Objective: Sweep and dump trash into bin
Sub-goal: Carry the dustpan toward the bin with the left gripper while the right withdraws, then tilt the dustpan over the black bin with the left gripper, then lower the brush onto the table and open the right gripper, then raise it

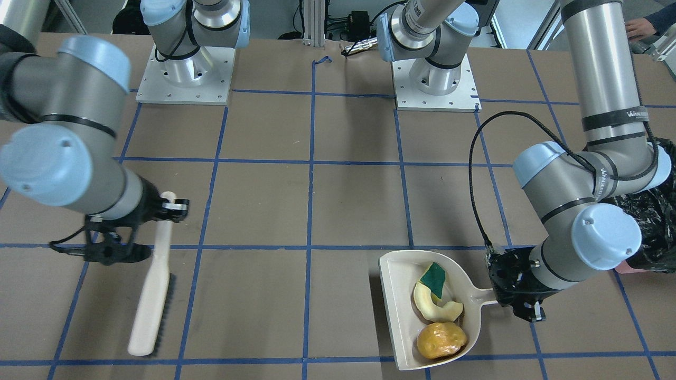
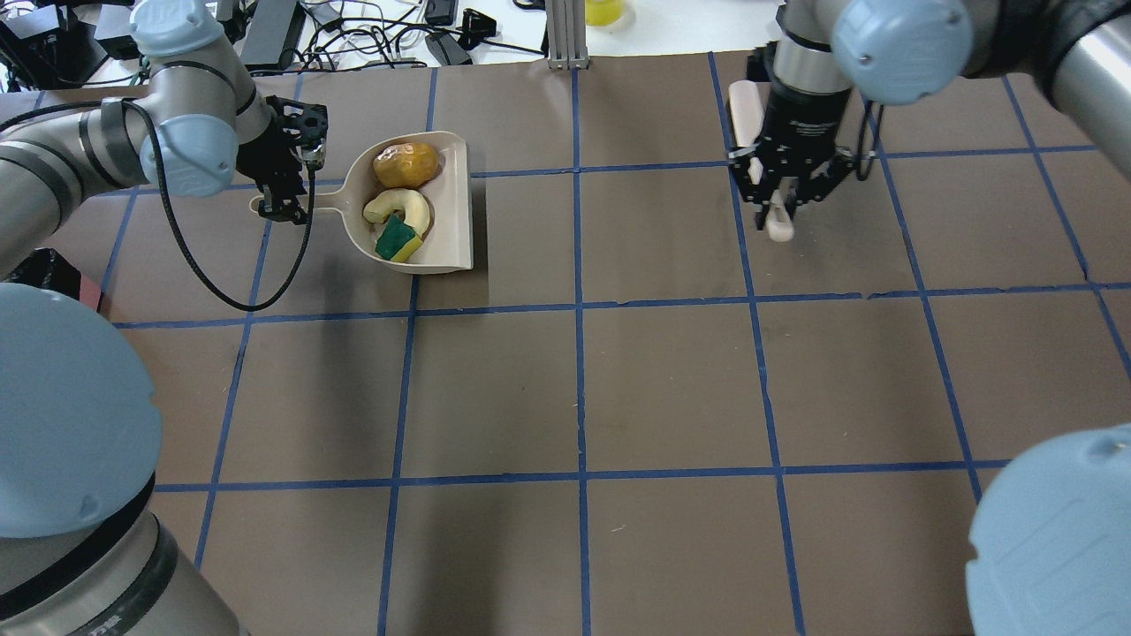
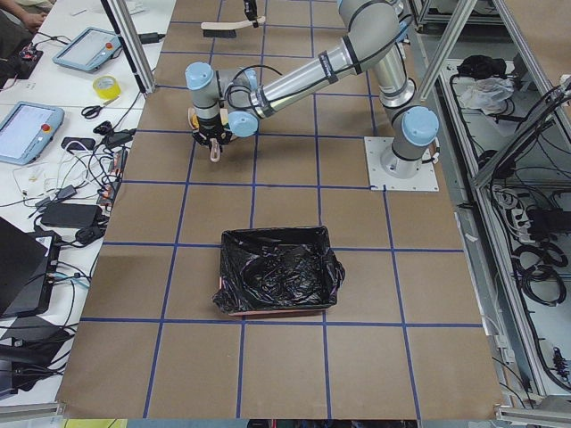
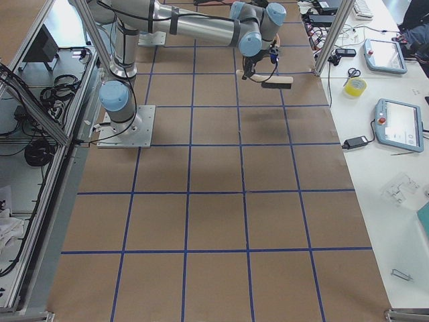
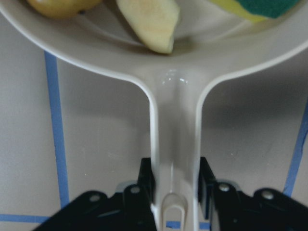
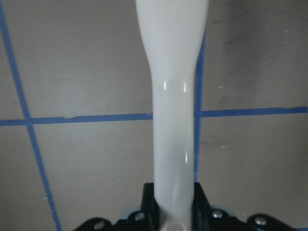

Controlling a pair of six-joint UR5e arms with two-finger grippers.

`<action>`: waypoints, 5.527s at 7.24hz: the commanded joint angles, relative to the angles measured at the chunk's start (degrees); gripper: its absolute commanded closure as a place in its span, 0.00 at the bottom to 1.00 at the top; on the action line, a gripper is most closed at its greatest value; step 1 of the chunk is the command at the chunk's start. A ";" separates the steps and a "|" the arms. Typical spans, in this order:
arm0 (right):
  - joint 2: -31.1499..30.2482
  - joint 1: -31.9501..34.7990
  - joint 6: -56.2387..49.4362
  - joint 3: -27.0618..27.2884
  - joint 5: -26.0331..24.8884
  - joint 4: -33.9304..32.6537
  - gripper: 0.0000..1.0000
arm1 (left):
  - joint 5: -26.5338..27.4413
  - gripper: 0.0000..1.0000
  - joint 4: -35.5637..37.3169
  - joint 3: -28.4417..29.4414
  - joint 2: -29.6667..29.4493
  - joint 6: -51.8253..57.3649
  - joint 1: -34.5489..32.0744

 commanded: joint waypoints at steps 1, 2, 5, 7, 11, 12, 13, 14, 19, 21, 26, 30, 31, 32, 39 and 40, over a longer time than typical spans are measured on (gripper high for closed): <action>-1.30 -14.90 -16.66 6.26 -3.73 -3.80 1.00 | -0.68 0.84 -1.43 -0.02 1.78 1.88 2.89; 0.19 -18.53 -21.08 8.28 -4.09 -9.49 1.00 | -0.77 0.84 -3.70 0.51 3.18 4.76 4.91; 0.38 -19.00 -20.60 11.82 -4.97 -13.15 1.00 | -3.56 0.84 -11.34 1.74 7.48 14.07 11.23; 0.90 -18.57 -16.94 11.99 -3.75 -12.88 1.00 | -3.93 0.84 -19.51 5.85 8.64 23.73 17.90; 0.12 -17.52 -15.94 14.80 -3.91 -13.59 1.00 | -2.01 0.84 -27.71 15.96 6.36 46.74 32.32; -0.15 -17.16 -16.64 15.07 -4.09 -13.85 1.00 | 0.00 0.84 -27.72 17.90 5.66 51.07 34.35; -0.41 -17.16 -17.25 15.16 -4.18 -13.94 1.00 | 2.28 0.84 -26.76 19.39 4.70 56.51 35.16; -0.41 -17.16 -18.04 15.07 -4.35 -14.11 1.00 | 3.87 0.83 -23.53 20.63 3.29 62.22 36.21; 0.11 -17.16 -17.44 15.86 -4.70 -15.96 1.00 | 3.89 0.83 -5.50 21.08 -0.85 85.02 39.03; 0.11 -17.16 -17.09 15.86 -4.79 -15.96 1.00 | 3.19 0.80 -2.08 20.73 -0.94 93.96 39.03; 0.47 -17.16 -15.68 16.47 -4.79 -15.43 0.87 | -2.70 0.92 7.41 17.24 0.37 99.52 38.94; 0.47 -17.16 -15.59 17.09 -4.79 -15.69 0.73 | -5.24 0.94 20.17 5.62 4.24 103.57 39.47; 0.47 -17.16 -15.59 17.09 -4.79 -15.69 0.49 | -5.34 0.95 20.88 4.74 4.94 104.71 39.47; 0.47 -17.16 -15.68 17.09 -4.88 -15.69 0.40 | -5.86 0.95 24.45 2.38 5.73 106.81 39.56; -0.24 -17.16 -15.06 16.57 -4.97 -15.87 0.17 | -9.12 0.96 36.53 -11.17 14.87 111.49 40.70; -0.59 -16.98 -13.58 15.61 -7.06 -15.96 0.12 | -9.47 0.96 36.70 -11.44 15.58 112.10 41.22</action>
